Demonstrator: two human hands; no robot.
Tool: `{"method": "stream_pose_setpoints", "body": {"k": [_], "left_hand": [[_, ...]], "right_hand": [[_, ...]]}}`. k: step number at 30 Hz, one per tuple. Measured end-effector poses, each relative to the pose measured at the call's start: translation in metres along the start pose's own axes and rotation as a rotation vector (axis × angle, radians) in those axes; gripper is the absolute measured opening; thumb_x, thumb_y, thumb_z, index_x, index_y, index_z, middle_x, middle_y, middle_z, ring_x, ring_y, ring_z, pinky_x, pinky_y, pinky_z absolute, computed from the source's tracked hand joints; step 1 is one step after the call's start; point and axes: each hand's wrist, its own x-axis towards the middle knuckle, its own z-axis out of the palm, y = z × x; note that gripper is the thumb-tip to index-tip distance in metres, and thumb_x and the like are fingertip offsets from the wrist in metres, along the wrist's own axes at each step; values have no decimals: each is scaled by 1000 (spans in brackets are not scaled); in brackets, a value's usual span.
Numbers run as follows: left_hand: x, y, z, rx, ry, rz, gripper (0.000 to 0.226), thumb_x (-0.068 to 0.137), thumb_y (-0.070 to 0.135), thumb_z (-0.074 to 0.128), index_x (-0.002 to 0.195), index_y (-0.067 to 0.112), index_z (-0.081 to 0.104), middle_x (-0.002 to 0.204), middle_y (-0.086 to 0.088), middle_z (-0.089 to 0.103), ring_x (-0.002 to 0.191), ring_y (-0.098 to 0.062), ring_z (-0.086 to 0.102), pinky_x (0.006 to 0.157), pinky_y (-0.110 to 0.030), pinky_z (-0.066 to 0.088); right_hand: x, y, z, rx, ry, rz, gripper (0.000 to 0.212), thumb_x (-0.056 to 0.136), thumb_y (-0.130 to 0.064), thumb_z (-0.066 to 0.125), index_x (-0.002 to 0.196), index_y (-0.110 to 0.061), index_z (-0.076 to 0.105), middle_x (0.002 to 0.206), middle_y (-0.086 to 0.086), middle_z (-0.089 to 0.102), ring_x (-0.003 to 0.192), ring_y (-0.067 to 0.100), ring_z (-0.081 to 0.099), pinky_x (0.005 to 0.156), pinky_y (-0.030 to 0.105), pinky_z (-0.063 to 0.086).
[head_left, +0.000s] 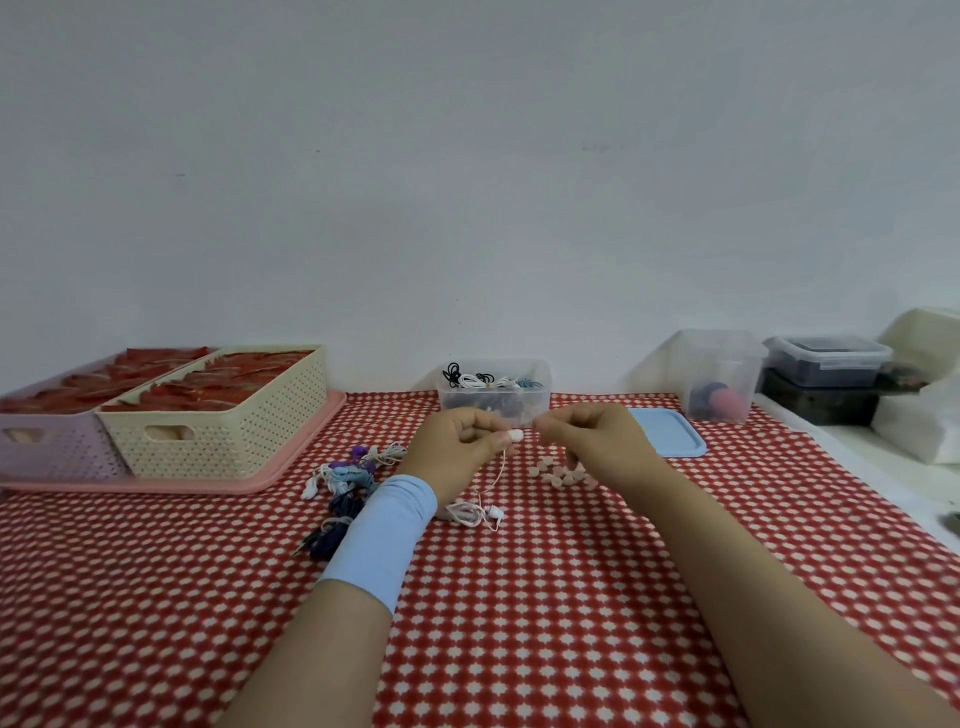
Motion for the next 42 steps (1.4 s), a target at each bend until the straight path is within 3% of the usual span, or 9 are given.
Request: {"method": "stream_pose_setpoints", "body": {"k": [2, 5, 12, 17, 22, 27, 31, 35, 42], "left_hand": [[3, -7, -1, 177, 13, -1, 5, 86, 24, 74, 90, 26, 74, 85, 12, 73, 83, -2, 67, 80, -19, 51], [3, -14, -2, 376, -13, -31, 6, 87, 31, 72, 92, 29, 73, 89, 14, 68, 84, -1, 61, 77, -20, 47], [9, -21, -10, 572, -81, -109, 20, 95, 35, 60, 104, 26, 75, 109, 10, 71, 96, -10, 62, 88, -30, 49], [7, -10, -8, 582, -72, 48, 24, 96, 40, 56, 101, 28, 76, 111, 9, 69, 98, -11, 59, 90, -31, 47], [-2, 0, -9, 699, -280, 63, 8, 75, 56, 72, 77, 49, 71, 114, 12, 56, 107, -10, 47, 96, -37, 43], [-3, 0, -9, 761, -385, 36, 11, 71, 48, 81, 78, 41, 76, 116, 12, 57, 111, -10, 45, 97, -40, 45], [-5, 3, -7, 704, -363, 61, 6, 74, 39, 82, 77, 37, 77, 103, 17, 60, 98, -6, 53, 86, -29, 44], [-6, 5, -4, 408, -180, 104, 4, 80, 32, 78, 80, 32, 74, 90, 13, 66, 82, -5, 56, 74, -22, 43], [-6, 0, -1, -61, -76, -32, 8, 90, 16, 69, 95, 22, 73, 84, 0, 72, 73, -9, 64, 63, -16, 50]], "right_hand": [[5, 7, 0, -379, 82, -79, 8, 91, -28, 72, 90, -29, 79, 87, -23, 70, 75, -4, 62, 73, 21, 48], [6, 12, 4, -747, 8, -102, 13, 90, -37, 70, 100, -37, 78, 103, -23, 69, 97, 4, 60, 84, 27, 49], [15, 13, 19, -970, -87, -199, 14, 90, -40, 70, 101, -37, 78, 113, -11, 70, 114, 16, 50, 97, 35, 45], [17, 13, 25, -971, -101, -221, 11, 90, -31, 70, 95, -34, 79, 106, -9, 72, 108, 17, 55, 95, 35, 46], [11, 14, 19, -671, -48, -168, 12, 93, -24, 68, 100, -26, 78, 98, -11, 72, 91, 7, 62, 83, 23, 48], [7, 16, 13, -482, -10, -141, 11, 94, -22, 69, 101, -24, 77, 92, -14, 69, 89, 3, 64, 85, 21, 50], [7, 13, 12, -263, 12, -96, 8, 90, -21, 74, 85, -26, 77, 90, -12, 76, 76, -3, 67, 69, 10, 48], [3, 8, 10, -46, 22, -35, 8, 86, -16, 78, 82, -23, 79, 84, -1, 78, 48, 5, 55, 53, 18, 50], [-3, 0, 5, 319, -80, 124, 9, 94, -19, 69, 96, -13, 75, 92, 4, 78, 52, 10, 52, 44, 20, 35]]}}
